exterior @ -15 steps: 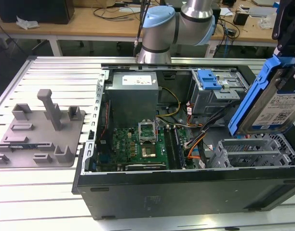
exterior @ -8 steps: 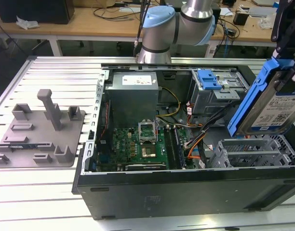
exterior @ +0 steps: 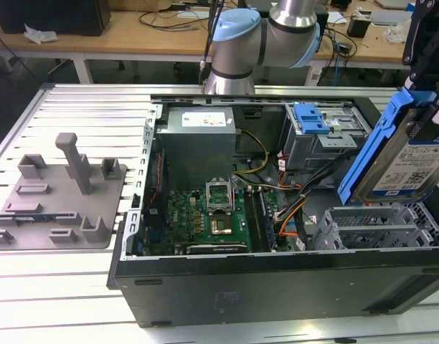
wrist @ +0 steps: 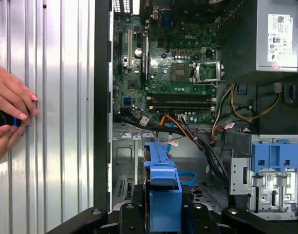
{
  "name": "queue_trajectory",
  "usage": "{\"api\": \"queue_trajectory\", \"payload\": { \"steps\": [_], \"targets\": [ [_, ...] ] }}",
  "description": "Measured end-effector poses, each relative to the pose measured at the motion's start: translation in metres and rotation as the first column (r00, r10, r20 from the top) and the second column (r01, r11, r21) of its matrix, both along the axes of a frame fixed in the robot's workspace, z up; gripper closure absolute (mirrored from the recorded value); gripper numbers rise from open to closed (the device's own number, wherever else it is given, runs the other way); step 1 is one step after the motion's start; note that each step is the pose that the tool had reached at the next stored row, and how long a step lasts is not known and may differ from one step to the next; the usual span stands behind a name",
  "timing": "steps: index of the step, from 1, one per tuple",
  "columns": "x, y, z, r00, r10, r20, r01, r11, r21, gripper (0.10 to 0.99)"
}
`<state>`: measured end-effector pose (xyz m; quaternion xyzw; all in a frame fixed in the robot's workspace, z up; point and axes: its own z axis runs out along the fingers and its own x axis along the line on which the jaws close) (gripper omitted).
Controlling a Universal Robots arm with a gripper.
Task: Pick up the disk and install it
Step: 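Insert the disk into the insertion slot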
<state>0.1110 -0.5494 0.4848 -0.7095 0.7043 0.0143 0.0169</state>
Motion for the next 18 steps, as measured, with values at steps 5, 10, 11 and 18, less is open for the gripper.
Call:
{"api": "queue_trajectory", "payload": {
  "steps": [5, 10, 11, 18],
  "targets": [
    [0.0000, 0.0000, -0.0030, 1.0000, -0.004, 0.0000, 0.004, 1.0000, 0.000, 0.718],
    [0.0005, 0.0000, -0.0064, 1.0000, -0.005, 0.0000, 0.005, 1.0000, 0.000, 0.718],
    [0.0006, 0.0000, -0.0071, 1.0000, -0.006, 0.0000, 0.006, 1.0000, 0.000, 0.718],
    [0.0010, -0.0007, -0.0125, 1.0000, -0.006, 0.0000, 0.006, 1.0000, 0.000, 0.718]
  ]
}}
